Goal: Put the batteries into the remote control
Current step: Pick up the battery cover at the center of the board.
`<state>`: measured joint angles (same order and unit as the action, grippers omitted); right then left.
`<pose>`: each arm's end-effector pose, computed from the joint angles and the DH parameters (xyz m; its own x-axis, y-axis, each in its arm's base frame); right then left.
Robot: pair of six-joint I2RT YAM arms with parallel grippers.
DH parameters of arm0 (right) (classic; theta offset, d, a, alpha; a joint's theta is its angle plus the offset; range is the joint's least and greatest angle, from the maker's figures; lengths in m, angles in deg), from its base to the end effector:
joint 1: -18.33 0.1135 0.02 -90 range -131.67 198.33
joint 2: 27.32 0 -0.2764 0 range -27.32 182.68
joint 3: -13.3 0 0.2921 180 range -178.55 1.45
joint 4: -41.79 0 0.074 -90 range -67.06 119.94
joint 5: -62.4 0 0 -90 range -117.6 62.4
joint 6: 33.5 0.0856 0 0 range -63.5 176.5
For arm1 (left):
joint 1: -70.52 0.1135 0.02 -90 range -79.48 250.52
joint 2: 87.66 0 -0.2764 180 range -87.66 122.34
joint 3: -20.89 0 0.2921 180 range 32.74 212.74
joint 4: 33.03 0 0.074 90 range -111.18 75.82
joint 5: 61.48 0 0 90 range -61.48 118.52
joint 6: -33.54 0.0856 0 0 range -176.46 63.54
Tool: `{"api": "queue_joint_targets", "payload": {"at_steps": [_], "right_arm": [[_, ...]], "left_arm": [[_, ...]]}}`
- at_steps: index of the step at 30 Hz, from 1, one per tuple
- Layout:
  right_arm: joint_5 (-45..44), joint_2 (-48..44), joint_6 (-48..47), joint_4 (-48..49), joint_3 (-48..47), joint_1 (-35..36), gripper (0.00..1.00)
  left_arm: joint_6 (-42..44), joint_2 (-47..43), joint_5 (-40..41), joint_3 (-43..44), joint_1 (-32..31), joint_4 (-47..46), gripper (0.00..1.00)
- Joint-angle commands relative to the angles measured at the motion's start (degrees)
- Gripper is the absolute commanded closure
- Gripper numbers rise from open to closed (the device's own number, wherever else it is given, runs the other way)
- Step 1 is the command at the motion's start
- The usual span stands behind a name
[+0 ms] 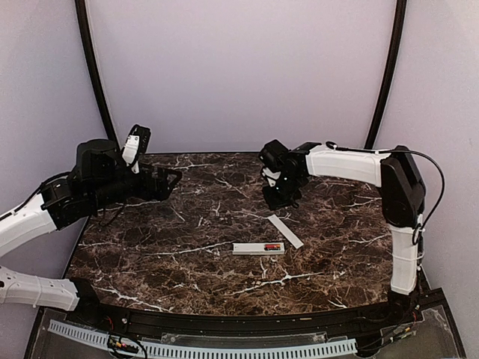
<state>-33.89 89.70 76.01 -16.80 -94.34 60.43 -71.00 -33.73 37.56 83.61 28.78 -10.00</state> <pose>0.3724 0.3239 0.1647 -0.8607 -0.3303 -0.3875 -0.3697 0.9287 0.0295 0.2325 -0.1894 0.3426 -0.3142 -0.0519 -0.9479 0.4803 0.8526 -0.2059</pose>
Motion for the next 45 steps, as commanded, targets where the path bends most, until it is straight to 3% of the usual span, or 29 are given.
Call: {"api": "queue_joint_targets", "payload": {"at_steps": [1, 7, 17, 23, 28, 45], "right_arm": [[2.4, 1.6, -3.5, 0.1, -1.7, -1.2, 0.75], [4.3, 3.9, -7.1, 1.2, -2.6, -2.2, 0.82], [5.7, 7.4, -8.9, 0.4, -4.6, -2.9, 0.81], [4.5, 7.9, -8.2, 1.3, -3.9, -2.6, 0.8], [3.8, 9.3, -8.2, 1.0, -3.9, -2.7, 0.89], [4.2, 11.2, -7.9, 1.9, -2.0, -2.7, 0.91]], "left_arm": [[1.0, 4.0, 2.6, 3.7, 1.4, -3.9, 0.01], [-1.5, 13.5, -3.9, 6.3, 9.1, -13.0, 0.01], [-3.0, 23.5, -11.2, 7.1, 18.3, -17.1, 0.01], [-1.9, 24.1, -11.3, 6.7, 19.3, -17.3, 0.01], [-1.9, 23.8, -11.4, 6.8, 19.5, -16.7, 0.01], [-2.1, 23.5, -12.2, 6.8, 19.8, -16.5, 0.01]]}}
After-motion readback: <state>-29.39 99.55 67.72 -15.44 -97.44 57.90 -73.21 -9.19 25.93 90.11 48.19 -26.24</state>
